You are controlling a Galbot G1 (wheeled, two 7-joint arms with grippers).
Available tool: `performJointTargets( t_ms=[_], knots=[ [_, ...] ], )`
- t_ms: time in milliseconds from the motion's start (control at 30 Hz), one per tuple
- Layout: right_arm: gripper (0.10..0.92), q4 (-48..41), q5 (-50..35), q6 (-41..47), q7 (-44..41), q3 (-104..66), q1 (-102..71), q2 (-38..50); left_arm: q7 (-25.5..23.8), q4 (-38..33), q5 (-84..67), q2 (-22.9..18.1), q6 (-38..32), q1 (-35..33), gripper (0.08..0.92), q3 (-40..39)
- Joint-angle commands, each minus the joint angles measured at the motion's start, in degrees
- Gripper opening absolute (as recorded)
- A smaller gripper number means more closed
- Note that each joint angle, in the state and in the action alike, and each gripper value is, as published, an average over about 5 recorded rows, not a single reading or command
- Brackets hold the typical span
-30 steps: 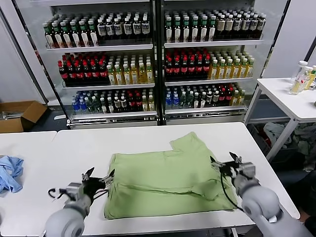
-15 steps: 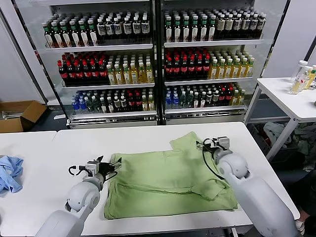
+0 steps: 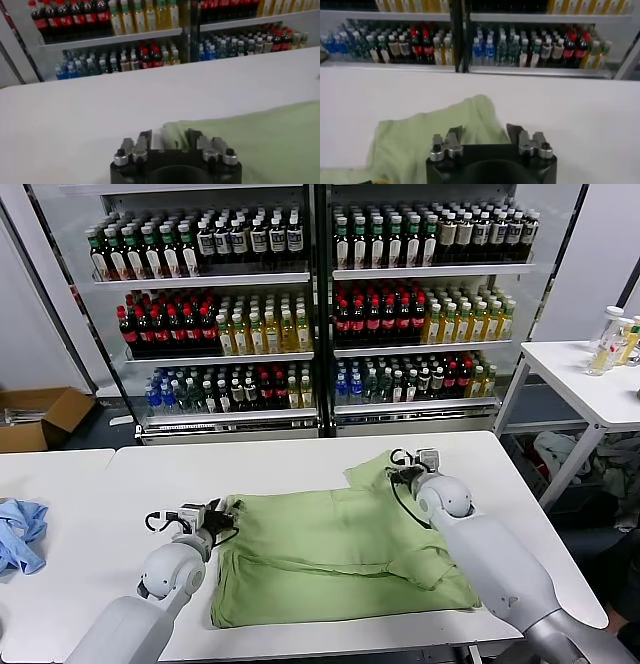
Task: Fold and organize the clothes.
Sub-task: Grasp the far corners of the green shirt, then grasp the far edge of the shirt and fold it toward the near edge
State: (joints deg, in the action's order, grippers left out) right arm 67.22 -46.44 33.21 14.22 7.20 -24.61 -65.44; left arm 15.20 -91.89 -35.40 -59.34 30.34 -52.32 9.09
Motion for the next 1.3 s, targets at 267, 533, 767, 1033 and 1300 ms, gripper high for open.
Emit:
performJointTargets(
  t_ms=[267, 533, 767, 1033, 1300],
  knots=[
    [0.247, -2.96, -1.25, 0.17, -1.31, 1.53, 1.78, -0.71, -2.09, 0.53, -3.22, 0.42, -0.21, 0.06, 0.186, -0.27],
    [0.106, 3.11, -0.48, -0.24, -1.77, -0.43, -0.50, 0.72, -3.58, -1.79, -5.24, 0.55, -4.32, -1.18, 0.083, 0.99],
    [0.106, 15.41, -0.23, -1.93, -1.65, -5.43, -6.04, 5.21, -3.77, -7.08, -7.94, 1.10, -7.16, -3.90, 0.083, 3.95],
    [0.106, 29.83, -3.20, -1.91, -0.82, -12.64, -15.06, 12.07, -3.74, -14.89, -10.41, 2.68, -7.47, -9.98, 0.083, 9.25],
    [0.106, 41.51, -4.59, -1.88, -0.17, -20.55, -26.62, 17.16, -3.64, -23.34, -13.12, 4.40, -6.60, -18.61, 0.083, 15.48]
  ],
)
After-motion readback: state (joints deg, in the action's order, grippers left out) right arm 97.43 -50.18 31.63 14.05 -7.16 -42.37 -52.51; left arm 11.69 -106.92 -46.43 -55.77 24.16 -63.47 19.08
